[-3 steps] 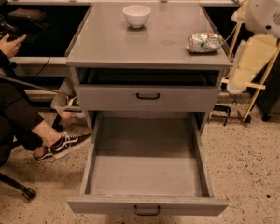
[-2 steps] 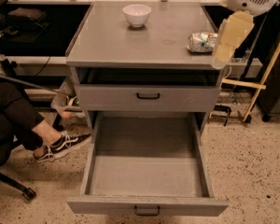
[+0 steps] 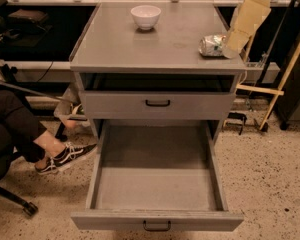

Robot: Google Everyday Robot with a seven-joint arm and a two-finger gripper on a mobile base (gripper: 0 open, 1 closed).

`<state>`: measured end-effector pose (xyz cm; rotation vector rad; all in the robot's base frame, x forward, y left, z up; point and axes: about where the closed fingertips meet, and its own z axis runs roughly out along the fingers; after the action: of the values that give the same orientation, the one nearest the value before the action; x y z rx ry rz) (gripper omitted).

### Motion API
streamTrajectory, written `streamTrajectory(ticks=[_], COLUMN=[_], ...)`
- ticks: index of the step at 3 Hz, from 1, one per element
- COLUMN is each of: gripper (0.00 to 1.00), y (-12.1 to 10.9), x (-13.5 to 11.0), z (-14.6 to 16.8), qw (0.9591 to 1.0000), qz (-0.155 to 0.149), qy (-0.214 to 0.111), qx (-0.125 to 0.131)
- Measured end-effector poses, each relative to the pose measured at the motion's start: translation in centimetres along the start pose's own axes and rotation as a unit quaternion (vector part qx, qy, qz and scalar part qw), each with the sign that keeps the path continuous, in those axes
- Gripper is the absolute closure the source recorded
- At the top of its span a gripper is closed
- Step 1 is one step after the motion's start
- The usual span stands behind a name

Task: Place 7up can into middle drawer

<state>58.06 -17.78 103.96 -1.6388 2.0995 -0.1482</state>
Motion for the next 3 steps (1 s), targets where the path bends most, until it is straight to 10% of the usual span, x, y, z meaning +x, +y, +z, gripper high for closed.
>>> streamTrajectory(ticks=[1, 3], gripper=[0.0, 0.0], y=[-1.9, -8.0], x=[0.8, 1.2], z=[0.3, 9.2], qw=[0.9996, 0.9988], qz=[0.015, -0.023], qy=[0.003, 0.04], qx=[0.022, -0.02])
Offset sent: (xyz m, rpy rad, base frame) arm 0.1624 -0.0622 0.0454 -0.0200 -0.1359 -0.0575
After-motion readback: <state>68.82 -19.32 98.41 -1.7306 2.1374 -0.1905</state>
